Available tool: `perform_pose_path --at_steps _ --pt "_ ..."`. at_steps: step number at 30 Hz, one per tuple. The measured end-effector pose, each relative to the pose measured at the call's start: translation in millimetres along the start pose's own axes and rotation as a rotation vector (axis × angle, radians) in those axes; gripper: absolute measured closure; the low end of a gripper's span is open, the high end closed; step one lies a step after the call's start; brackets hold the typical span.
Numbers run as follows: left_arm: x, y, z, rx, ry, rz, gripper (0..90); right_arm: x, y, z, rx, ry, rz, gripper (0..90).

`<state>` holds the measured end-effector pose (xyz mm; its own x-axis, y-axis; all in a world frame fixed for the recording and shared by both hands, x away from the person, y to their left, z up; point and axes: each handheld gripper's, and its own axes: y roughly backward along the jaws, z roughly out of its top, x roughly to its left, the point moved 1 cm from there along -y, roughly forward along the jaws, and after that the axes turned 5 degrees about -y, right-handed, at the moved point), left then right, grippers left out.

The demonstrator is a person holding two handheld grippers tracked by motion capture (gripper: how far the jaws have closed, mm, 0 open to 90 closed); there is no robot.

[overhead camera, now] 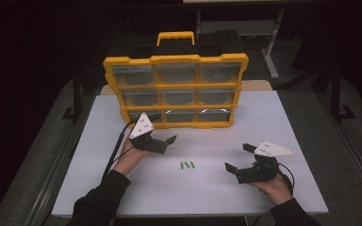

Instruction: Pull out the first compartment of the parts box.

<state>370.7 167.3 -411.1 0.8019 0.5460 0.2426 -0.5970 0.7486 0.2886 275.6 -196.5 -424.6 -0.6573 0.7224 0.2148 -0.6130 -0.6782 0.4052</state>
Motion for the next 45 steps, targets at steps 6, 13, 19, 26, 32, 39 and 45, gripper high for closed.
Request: perform_pose_path --at_steps 6,13,19,26,32,39,45 --pt "-1.2 -1.0 0.1 0.011 -0.025 0.004 1.9 0.7 0.0 0.1 0.001 -0.003 0.001 0.0" --pt "-3.3 -1.9 2.7 0.030 -0.078 0.014 1.9 -0.2 0.2 -0.2 0.001 0.001 0.001 0.0" --pt "-4.9 -2.5 3.0 0.043 -0.125 0.025 1.9 -0.1 0.0 -0.2 0.002 0.003 0.002 0.0" --pt "-6.7 -2.1 5.2 0.057 -0.178 0.040 2.0 0.2 0.4 -0.3 0.000 0.000 0.004 0.0" --pt "-10.0 -3.5 7.1 0.067 -0.236 0.049 1.9 0.3 0.3 -0.4 0.003 0.002 0.003 0.0" --pt "-12.9 -4.4 7.9 0.076 -0.273 0.050 2.0 0.4 0.3 -0.6 0.004 0.002 0.004 0.0" --pt "-14.2 -4.5 8.3 0.088 -0.312 0.062 2.0 0.1 0.3 -0.7 0.002 0.004 0.005 0.0"
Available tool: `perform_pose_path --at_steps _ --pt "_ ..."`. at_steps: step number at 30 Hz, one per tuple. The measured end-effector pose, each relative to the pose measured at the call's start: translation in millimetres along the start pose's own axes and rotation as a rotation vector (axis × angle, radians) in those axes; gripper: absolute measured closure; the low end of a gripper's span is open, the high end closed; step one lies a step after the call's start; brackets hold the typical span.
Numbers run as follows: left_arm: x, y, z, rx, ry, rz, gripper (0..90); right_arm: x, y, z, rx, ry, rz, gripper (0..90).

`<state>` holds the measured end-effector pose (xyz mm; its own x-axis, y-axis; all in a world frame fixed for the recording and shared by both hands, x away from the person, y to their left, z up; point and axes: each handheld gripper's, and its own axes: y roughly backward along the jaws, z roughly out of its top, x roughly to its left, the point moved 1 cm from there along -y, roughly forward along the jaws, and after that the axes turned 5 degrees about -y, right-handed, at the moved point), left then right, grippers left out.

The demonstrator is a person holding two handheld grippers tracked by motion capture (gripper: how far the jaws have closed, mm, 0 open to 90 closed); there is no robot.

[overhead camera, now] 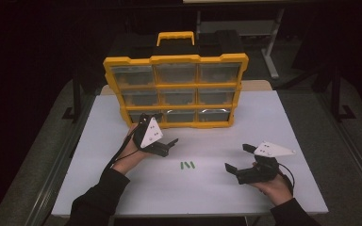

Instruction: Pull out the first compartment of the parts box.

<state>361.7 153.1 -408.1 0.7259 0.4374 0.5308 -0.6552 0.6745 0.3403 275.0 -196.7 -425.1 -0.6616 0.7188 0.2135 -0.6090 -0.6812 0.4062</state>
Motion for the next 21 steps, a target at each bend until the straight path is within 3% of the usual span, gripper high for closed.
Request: perform_pose_path --at_steps 16,21 --pt "-8.3 -3.1 3.8 0.034 -0.131 0.023 2.0 -0.7 -0.2 -0.9 0.002 -0.003 0.004 0.0" --pt "-10.4 -2.8 6.3 0.057 -0.199 0.040 2.0 -0.6 -0.3 -1.3 0.006 -0.001 0.004 0.0"
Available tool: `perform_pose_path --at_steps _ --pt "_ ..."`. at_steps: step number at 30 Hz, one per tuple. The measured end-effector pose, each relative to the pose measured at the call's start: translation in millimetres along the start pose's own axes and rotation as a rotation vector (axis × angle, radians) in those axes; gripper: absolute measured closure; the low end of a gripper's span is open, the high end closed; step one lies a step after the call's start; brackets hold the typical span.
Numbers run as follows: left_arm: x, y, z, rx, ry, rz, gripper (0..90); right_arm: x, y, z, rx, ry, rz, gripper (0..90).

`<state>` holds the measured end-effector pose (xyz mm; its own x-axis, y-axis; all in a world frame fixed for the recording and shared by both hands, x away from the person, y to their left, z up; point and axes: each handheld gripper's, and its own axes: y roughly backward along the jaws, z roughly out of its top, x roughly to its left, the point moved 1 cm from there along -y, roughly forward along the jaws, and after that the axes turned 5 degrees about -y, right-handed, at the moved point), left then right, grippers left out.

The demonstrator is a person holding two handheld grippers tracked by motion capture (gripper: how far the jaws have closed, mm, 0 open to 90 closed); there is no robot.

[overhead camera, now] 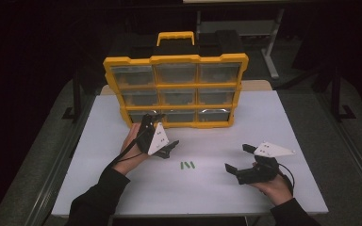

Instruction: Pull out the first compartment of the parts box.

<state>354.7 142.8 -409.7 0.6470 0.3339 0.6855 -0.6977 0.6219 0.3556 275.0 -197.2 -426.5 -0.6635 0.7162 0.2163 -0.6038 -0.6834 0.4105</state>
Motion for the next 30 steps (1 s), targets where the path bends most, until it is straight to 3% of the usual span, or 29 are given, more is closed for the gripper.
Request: perform_pose_path --at_steps 14,23,24,30 --pt "-5.6 -0.7 3.6 0.042 -0.136 0.039 2.0 0.0 0.0 -0.1 0.000 0.001 0.003 0.0" --pt "-10.2 -1.5 3.2 0.066 -0.194 0.065 2.0 0.4 -0.5 -0.2 0.000 0.003 0.004 0.0" --pt "-9.5 -1.4 3.5 0.076 -0.224 0.067 2.1 0.5 -0.5 -0.3 0.001 0.003 0.005 0.0" --pt "-13.2 -2.8 3.1 0.095 -0.274 0.074 2.1 0.3 -0.5 -0.4 0.001 0.006 0.007 0.0"
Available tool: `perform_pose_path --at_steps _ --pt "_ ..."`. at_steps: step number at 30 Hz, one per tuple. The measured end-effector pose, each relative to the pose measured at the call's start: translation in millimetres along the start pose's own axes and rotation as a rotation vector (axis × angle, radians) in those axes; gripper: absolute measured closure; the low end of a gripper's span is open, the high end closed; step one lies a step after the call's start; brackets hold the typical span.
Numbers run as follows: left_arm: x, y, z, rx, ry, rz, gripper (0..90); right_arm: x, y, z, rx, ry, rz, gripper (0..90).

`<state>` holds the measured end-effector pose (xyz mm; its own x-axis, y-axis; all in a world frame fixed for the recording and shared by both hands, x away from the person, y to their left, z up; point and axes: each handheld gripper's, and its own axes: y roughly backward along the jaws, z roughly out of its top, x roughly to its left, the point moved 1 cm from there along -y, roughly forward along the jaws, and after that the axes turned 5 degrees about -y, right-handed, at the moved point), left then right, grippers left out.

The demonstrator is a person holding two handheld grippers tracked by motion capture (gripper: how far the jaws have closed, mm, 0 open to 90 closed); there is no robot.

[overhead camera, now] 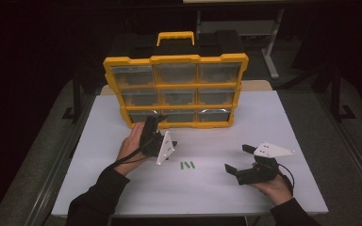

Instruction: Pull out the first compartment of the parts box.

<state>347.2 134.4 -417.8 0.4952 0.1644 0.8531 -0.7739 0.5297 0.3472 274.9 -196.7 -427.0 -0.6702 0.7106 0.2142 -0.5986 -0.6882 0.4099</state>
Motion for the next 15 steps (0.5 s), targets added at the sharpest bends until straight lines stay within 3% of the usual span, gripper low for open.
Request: perform_pose_path --at_steps 15 --pt "-5.1 -0.1 3.4 0.037 -0.135 0.036 2.1 0.2 -0.6 -0.3 0.004 0.003 -0.001 0.0"
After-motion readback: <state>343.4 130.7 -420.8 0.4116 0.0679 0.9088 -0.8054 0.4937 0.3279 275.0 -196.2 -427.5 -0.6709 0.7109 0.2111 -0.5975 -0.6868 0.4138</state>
